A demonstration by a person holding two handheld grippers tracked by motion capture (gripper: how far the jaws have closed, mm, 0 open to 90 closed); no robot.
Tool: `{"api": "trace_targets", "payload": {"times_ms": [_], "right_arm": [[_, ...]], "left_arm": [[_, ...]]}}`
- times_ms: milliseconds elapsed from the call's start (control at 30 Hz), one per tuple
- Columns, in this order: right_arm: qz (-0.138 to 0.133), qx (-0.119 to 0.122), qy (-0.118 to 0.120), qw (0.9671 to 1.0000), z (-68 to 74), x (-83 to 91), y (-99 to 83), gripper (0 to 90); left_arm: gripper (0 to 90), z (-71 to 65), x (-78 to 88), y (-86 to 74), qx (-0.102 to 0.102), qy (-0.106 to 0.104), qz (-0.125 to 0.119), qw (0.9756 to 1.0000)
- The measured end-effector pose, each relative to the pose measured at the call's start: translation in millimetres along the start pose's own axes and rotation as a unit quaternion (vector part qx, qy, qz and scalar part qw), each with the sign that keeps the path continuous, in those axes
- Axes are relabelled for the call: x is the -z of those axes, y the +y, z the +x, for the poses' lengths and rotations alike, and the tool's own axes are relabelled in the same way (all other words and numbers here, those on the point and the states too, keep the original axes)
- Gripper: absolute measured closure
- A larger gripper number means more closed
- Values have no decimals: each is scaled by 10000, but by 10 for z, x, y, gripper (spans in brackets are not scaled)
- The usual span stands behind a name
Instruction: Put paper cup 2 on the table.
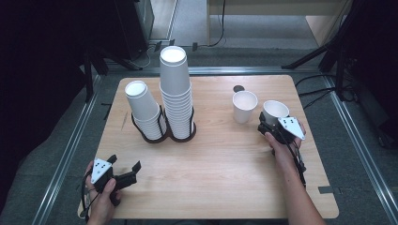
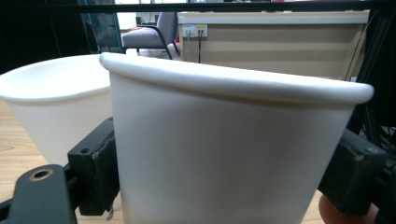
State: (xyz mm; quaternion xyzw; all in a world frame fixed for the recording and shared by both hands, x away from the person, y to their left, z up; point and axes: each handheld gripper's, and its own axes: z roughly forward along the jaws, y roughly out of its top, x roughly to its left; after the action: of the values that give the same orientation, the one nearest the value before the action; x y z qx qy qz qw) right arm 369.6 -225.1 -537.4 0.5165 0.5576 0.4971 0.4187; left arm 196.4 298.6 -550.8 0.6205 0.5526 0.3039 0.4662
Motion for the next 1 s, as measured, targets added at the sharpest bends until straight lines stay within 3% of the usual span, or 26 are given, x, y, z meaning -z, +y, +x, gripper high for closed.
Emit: {"api": "trace_targets", "payload": {"times_ms": [67,167,733,1000], "right_arm": [[26,8,0,10000,1,-18,-13,146],[168,69,8,9998,14,-53,-21,146],[398,321,27,9987,84,-39,-19,135],[486,243,82,9985,59,-1,-8,124]], "left_arm": [[0,-7,-3,-17,-99,123,-38,9999],[0,-9,9,-27,-75,150,-91,9998],[0,4,50,-47,89,107,-239,9996],[0,0,48,-47,84,86,-251,9996]]}}
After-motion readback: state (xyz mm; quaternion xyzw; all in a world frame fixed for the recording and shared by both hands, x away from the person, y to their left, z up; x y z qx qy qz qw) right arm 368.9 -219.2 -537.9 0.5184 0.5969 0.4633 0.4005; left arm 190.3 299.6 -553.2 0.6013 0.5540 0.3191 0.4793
